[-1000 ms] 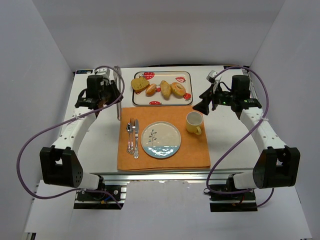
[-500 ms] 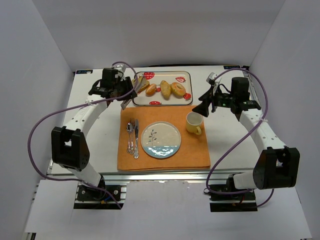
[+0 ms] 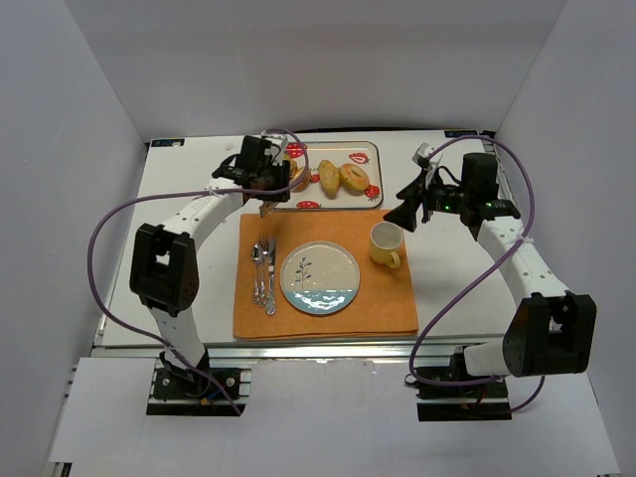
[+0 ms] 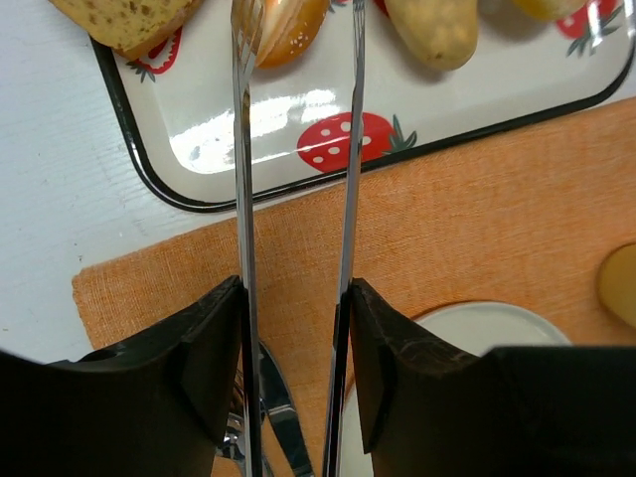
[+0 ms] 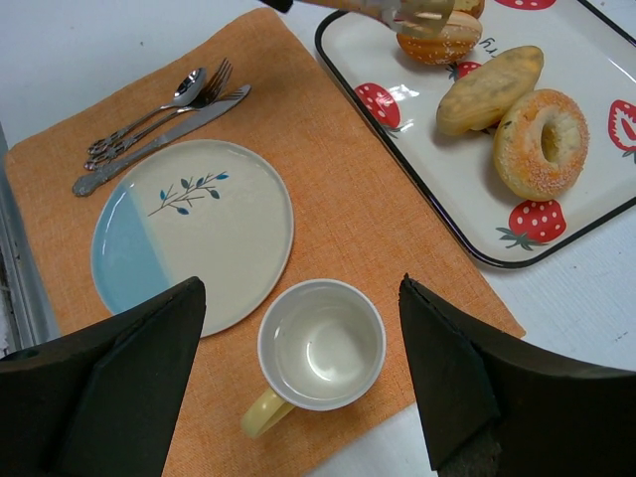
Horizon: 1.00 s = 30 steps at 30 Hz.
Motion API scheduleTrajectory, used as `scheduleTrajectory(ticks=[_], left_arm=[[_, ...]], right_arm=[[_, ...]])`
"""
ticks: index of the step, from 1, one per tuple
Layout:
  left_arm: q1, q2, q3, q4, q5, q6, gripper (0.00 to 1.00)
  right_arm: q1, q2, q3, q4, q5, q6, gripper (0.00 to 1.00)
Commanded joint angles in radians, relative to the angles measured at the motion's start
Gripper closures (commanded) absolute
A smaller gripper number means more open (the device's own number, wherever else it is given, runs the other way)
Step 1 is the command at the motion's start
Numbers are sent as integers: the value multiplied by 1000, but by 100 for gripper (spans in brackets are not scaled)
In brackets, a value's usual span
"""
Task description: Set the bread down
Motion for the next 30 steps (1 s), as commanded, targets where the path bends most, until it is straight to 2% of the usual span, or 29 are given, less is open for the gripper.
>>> scheduleTrajectory(ticks=[1,7,14,30], left_arm=[[-27,11,67,11,-106,87,45],[-54,69,136,-12,-181,133,44],[-68,95,138,-15,-226,158,44],[-74,97,90,8,-141,142,44]], right_arm=[[-5,-21,-7,33,-33,9,17],[-13,-18,-9,32,-33,9,17],[-15,-11,-6,32,-38,14,17],[-16,-5,2,35,-44,21,17]])
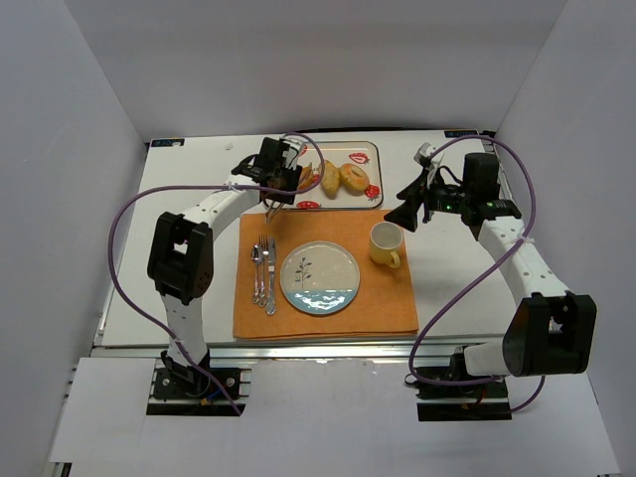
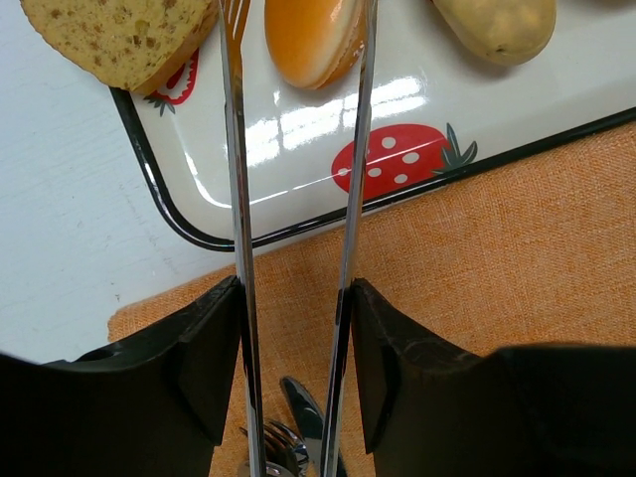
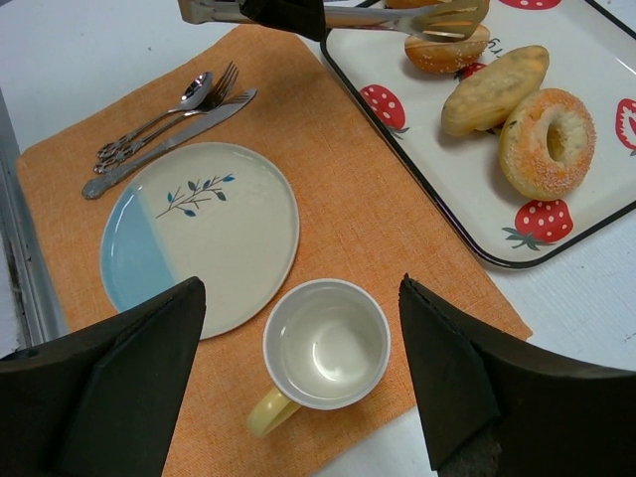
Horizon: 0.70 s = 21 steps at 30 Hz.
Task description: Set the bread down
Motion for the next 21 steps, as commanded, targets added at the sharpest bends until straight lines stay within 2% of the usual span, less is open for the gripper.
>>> scheduleTrajectory(ticks=[1,21], left_arm=[[-5,-56,-12,26,24,-9,44],[-5,-124,-65,16,36,-31,42]], right_arm=[[-7,-7,0,35,-25,8,17],[-8,-14,-20,44,-37,17,17]])
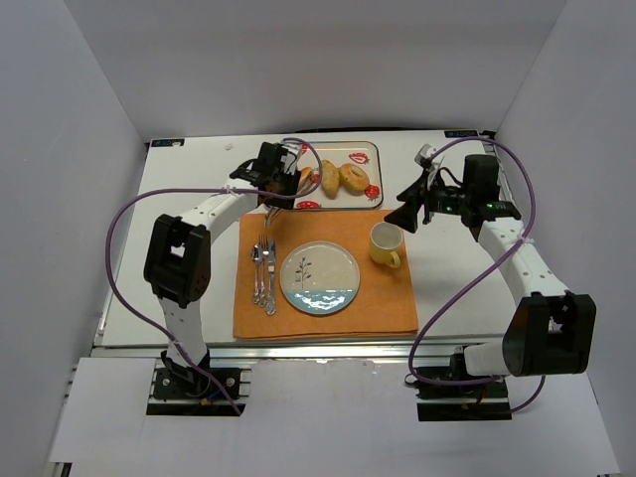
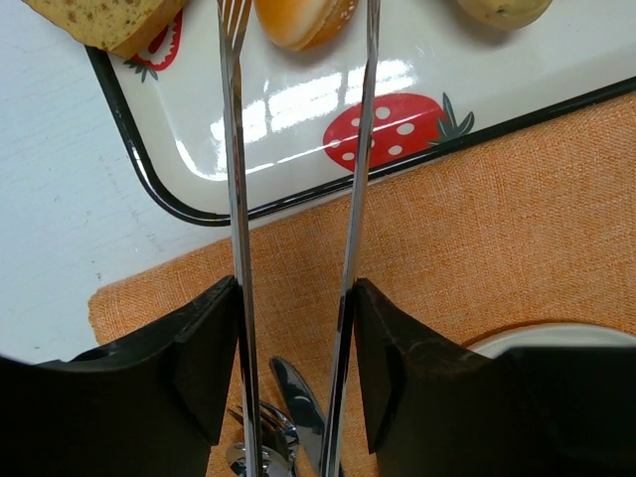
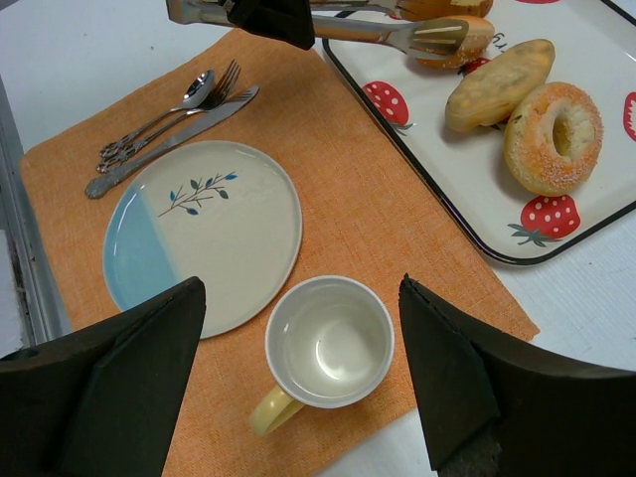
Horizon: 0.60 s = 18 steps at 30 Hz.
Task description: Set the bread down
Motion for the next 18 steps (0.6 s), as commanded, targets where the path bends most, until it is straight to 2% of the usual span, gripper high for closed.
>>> scheduleTrajectory(ticks=[1,14,16,18], left_arm=[[-5,-95,-5,15,20,-7,42],[-5,-60,3,4,-25,-1,45],[-5,-40,23,3,-23,-2,49],[-5,-23,41,-7,-19,-4,60]], right_arm=[[-4,-16,-8,31,-30,8,17],[-5,-16,-11,37,-31,14,17],[-5,-18,-11,37,-31,14,17],[-7,-18,-11,36,-30,14,17]])
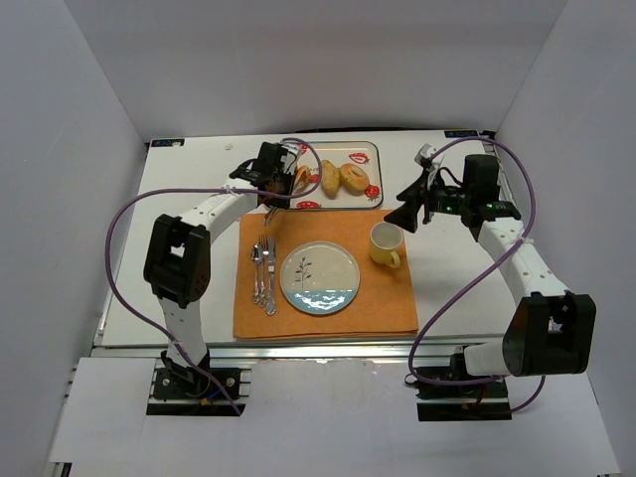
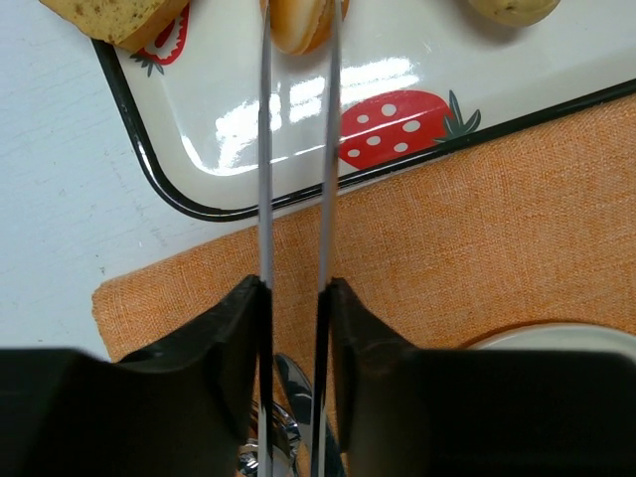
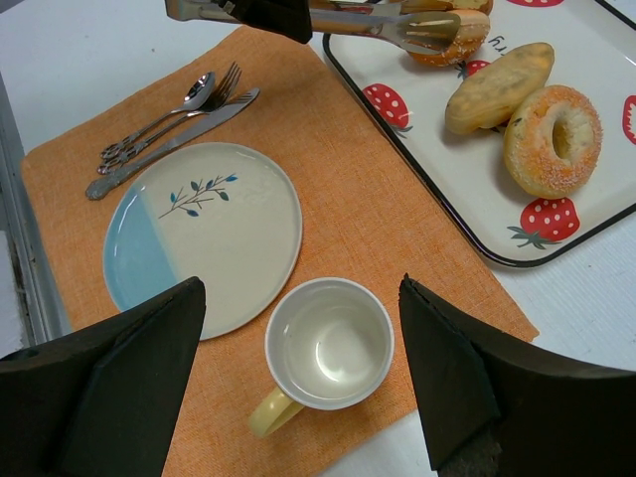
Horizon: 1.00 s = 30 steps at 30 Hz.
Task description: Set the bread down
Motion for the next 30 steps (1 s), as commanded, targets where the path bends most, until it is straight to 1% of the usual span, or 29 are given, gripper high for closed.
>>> scheduleTrajectory(ticks=[1,2,3,4,5,7,9,11,13,14,15,16,17,20,21,23,24,27,30], left_arm=[[-5,-17,58,-5,-10,2,64],[-5,-17,62,-5,-10,1,71],[-5,-20,63,-5,-10,-1,74],[-5,-32,65,-5,-16,-1,79],[-5,-40,65,-7,-16,-2,79],[-5,-73,63,-14,-27,-7,85],[-7,-104,68,-37,-36,-18,94],[-7,-173,48,-40,-31,-45,99],[-7,-231,17,-34,-12,-76,100],[-7,-288,-13,-34,4,-116,100],[-7,-313,-30,-37,28,-137,100],[-7,-340,-50,-39,77,-166,100],[-7,-392,-75,-39,129,-229,100],[-22,-480,-191,-27,243,-344,100],[-28,-538,-243,-40,258,-363,100],[-46,-595,-296,-60,300,-424,100],[-54,-647,-320,-89,311,-442,100],[-100,-730,-392,-186,311,-487,100],[-164,-800,-480,-202,306,-553,100]], right_arm=[[-7,-19,-7,29,-25,10,17],[-8,-21,-6,27,-25,10,17],[-10,-21,-6,26,-25,9,17],[-11,-24,-4,24,-23,9,17],[-13,-22,-4,23,-23,7,17],[-14,-27,-6,20,-23,4,17],[-16,-28,-4,18,-25,1,17],[-17,-30,-3,14,-25,0,17],[-17,-30,-1,11,-25,-4,17],[-17,-28,0,9,-25,-5,17],[-19,-27,0,6,-25,-5,17],[-19,-25,5,3,-25,-8,17],[-17,-24,8,0,-25,-10,17],[-17,-14,23,-20,-25,-27,17],[-17,-11,28,-25,-25,-36,17],[-19,-7,40,-38,-23,-42,17],[-17,-4,43,-42,-23,-46,17],[-17,5,59,-52,-26,-53,17],[-17,13,68,-57,-31,-53,17]])
